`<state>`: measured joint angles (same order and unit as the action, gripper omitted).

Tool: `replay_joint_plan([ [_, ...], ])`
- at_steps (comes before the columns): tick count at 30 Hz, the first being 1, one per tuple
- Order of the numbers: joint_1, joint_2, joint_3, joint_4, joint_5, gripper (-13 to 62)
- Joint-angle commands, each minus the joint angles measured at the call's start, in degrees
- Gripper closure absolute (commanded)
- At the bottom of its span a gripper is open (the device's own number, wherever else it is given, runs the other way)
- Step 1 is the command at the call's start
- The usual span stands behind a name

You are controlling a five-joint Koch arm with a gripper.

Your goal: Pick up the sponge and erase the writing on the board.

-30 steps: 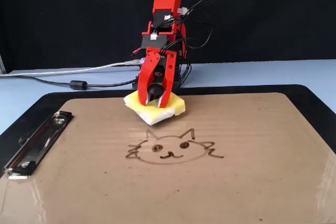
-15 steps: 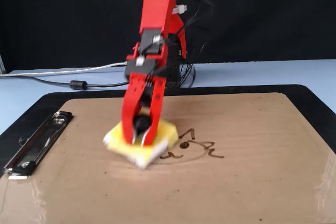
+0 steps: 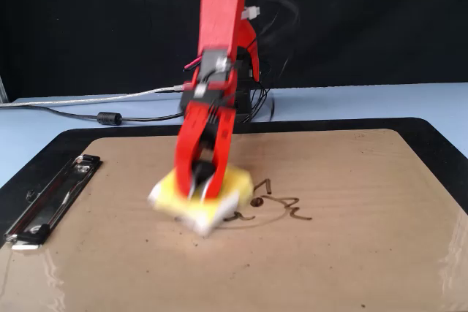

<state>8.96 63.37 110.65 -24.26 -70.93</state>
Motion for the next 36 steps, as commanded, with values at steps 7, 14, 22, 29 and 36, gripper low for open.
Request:
replay_joint_plan([
  [7,5.8,23.4,29.2,-0.7,0.7,57.4],
  [14,6.0,6.8,14.0,-1.1,0.4,57.4],
  [22,5.4,19.4,20.8,3.1,-1.3,57.4],
  [29,3.8,17.8,22.9,2.4,-3.1,57.4],
  [36,3.7,0.5,1.9,2.4,-3.5,57.5],
])
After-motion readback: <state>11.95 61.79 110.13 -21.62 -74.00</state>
